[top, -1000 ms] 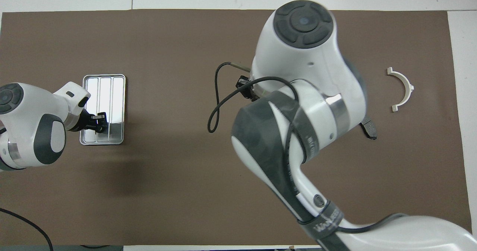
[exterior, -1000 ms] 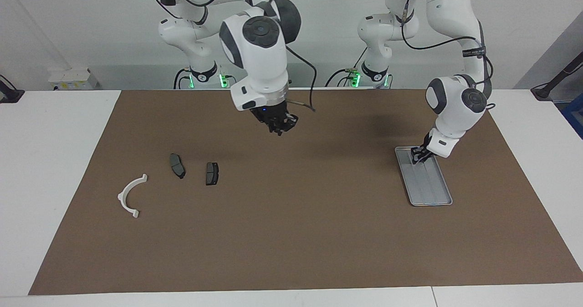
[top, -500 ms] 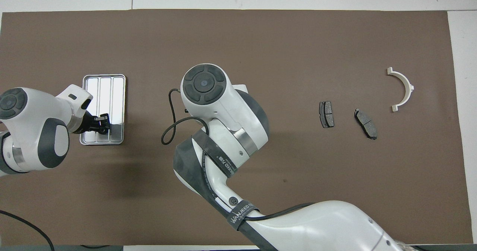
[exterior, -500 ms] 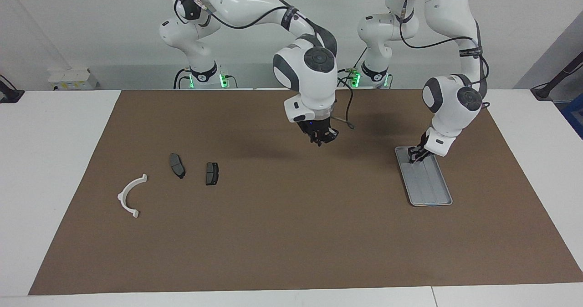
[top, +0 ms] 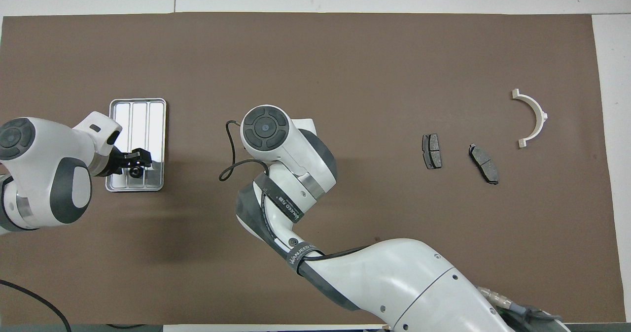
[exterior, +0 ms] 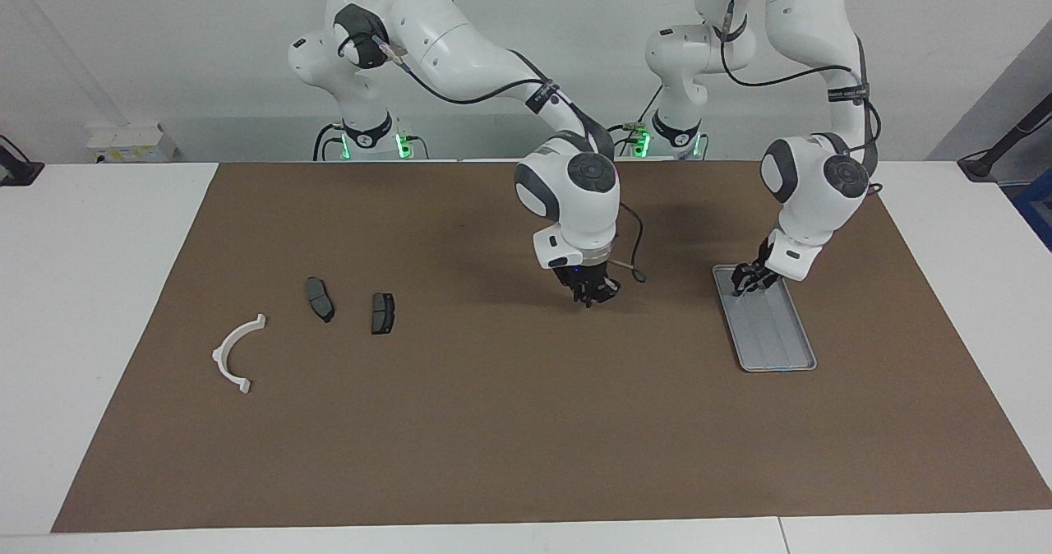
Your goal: Pick bearing gear from pile to tray
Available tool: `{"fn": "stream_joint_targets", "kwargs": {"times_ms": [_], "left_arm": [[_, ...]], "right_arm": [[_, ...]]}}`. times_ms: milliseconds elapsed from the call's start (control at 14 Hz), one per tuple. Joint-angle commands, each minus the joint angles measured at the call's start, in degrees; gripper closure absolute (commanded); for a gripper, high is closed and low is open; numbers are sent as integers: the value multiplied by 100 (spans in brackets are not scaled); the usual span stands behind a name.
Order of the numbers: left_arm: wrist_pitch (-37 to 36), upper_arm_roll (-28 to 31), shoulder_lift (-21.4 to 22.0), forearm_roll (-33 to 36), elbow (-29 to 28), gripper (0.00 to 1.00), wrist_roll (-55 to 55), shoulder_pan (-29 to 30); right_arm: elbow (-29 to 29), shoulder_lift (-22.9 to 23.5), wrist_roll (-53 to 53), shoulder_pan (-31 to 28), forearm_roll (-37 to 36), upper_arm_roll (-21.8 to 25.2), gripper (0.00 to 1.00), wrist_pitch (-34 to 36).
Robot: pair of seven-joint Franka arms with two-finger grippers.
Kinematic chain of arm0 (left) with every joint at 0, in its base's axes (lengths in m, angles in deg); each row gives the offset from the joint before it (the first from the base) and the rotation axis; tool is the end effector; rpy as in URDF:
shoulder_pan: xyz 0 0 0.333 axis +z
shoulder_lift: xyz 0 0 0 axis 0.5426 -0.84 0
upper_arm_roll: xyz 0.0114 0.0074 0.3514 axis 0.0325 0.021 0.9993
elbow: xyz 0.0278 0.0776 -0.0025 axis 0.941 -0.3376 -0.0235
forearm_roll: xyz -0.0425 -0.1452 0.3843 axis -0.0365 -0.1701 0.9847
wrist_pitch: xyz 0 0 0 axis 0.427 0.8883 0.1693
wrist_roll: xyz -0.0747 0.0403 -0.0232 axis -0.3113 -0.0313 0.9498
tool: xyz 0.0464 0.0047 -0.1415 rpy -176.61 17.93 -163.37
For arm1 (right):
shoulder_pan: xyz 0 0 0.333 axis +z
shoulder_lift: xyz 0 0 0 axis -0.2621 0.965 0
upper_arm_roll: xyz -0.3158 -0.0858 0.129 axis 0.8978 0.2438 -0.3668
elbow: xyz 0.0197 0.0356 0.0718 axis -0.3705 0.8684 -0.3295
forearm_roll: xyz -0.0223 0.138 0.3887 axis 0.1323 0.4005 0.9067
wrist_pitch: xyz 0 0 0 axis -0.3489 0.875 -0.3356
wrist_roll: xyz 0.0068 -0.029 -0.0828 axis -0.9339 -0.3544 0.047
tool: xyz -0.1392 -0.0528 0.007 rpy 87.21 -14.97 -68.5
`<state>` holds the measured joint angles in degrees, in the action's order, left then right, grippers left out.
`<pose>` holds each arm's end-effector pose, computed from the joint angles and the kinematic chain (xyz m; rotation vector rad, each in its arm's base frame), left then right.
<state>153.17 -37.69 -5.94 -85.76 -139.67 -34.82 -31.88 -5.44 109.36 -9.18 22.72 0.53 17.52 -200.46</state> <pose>0.5573 0.0060 0.2846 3.1133 0.2720 -0.0234 0.5990 0.5100 0.2815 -2.9143 0.9325 -0.0328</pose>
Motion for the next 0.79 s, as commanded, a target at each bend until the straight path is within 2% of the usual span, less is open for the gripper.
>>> {"fn": "stream_joint_targets", "kwargs": {"times_ms": [0, 143, 286, 357, 429, 571, 714], "left_arm": [[-402, 0, -18, -73, 482, 24, 200, -142], [-710, -17, -107, -73, 878, 24, 734, -325], [-694, -17, -151, -73, 1003, 14, 1621, -747], [-642, -17, -160, -73, 1012, 13, 1990, -975], [-563, -8, -186, -73, 1038, 12, 2481, -1299], [-492, 0, -195, -82, 1082, 12, 3283, -1775], [-501, -8, -265, -82, 1161, 12, 3417, -1935]], "right_arm": [[235, -19, 99, -21, -156, -47, 100, -331], [305, -10, 99, -29, -165, -47, 100, -411], [297, -19, 99, -38, -165, -29, 98, -297], [262, -19, 99, -47, -165, -3, 14, -244], [218, -27, 82, -64, -165, 23, 0, -113], [-1, -185, 38, -309, -165, 33, 0, 220], [-64, -518, -119, -625, -86, -37, 0, 449]]}}
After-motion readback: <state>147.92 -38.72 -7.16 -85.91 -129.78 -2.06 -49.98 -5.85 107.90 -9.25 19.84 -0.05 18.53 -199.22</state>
